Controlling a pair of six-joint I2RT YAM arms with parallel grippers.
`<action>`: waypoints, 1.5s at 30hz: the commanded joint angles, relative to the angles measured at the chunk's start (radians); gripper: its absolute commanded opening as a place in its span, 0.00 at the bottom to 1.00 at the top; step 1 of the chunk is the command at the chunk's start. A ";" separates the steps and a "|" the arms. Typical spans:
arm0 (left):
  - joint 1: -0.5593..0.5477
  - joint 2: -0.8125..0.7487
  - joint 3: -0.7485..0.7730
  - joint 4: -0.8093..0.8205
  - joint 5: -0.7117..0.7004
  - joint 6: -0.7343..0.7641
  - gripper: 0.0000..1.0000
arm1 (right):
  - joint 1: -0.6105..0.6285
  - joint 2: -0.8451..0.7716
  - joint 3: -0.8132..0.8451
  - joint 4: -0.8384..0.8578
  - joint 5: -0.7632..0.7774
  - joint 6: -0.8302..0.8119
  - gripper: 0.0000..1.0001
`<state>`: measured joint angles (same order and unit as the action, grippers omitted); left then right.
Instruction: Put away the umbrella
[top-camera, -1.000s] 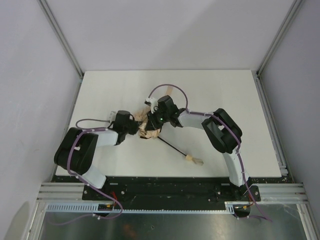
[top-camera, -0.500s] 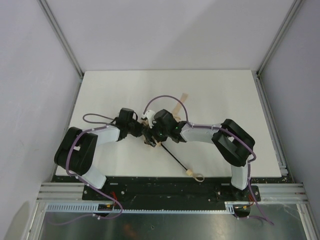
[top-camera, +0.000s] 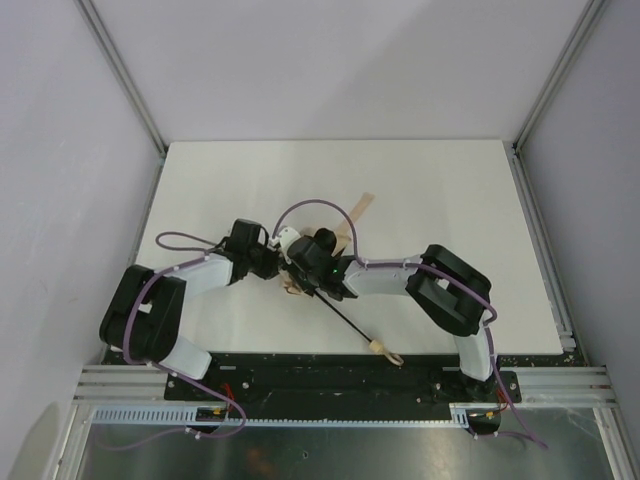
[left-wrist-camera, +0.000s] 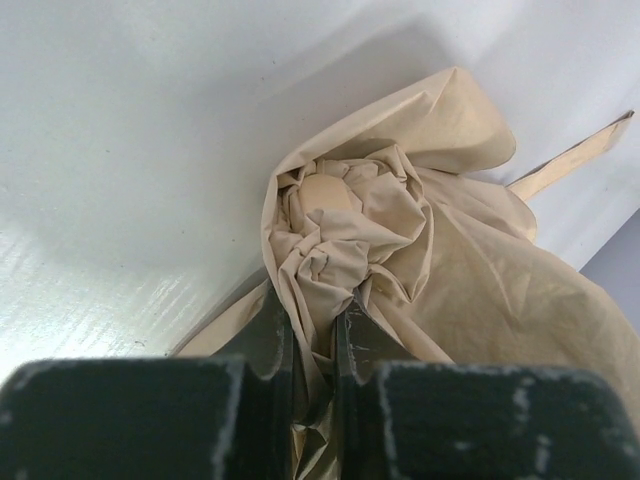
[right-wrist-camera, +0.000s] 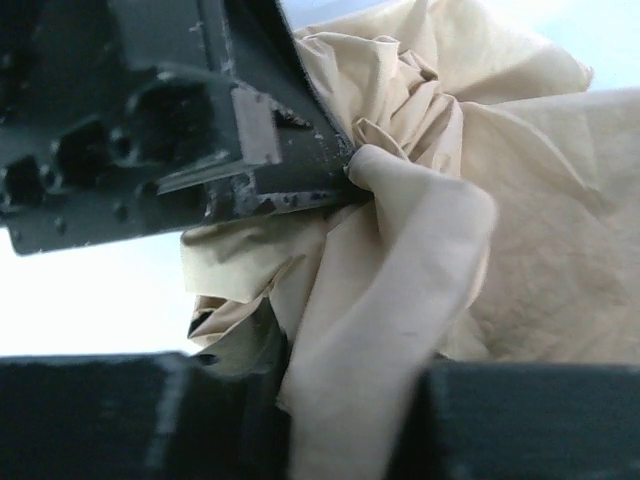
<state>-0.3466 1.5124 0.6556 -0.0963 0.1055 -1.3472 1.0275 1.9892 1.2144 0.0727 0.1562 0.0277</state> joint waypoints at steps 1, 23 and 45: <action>-0.028 -0.002 -0.058 -0.295 0.129 0.022 0.00 | -0.021 0.159 -0.021 -0.092 -0.022 0.094 0.06; 0.090 -0.200 -0.215 0.293 0.197 0.170 1.00 | -0.305 0.239 -0.096 0.003 -0.942 0.340 0.00; -0.008 0.093 -0.192 0.212 -0.025 0.177 0.08 | -0.350 0.219 0.012 0.008 -1.081 0.434 0.13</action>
<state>-0.3340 1.5208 0.4686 0.3099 0.2195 -1.2945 0.6476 2.2044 1.2552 0.2863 -0.9535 0.4854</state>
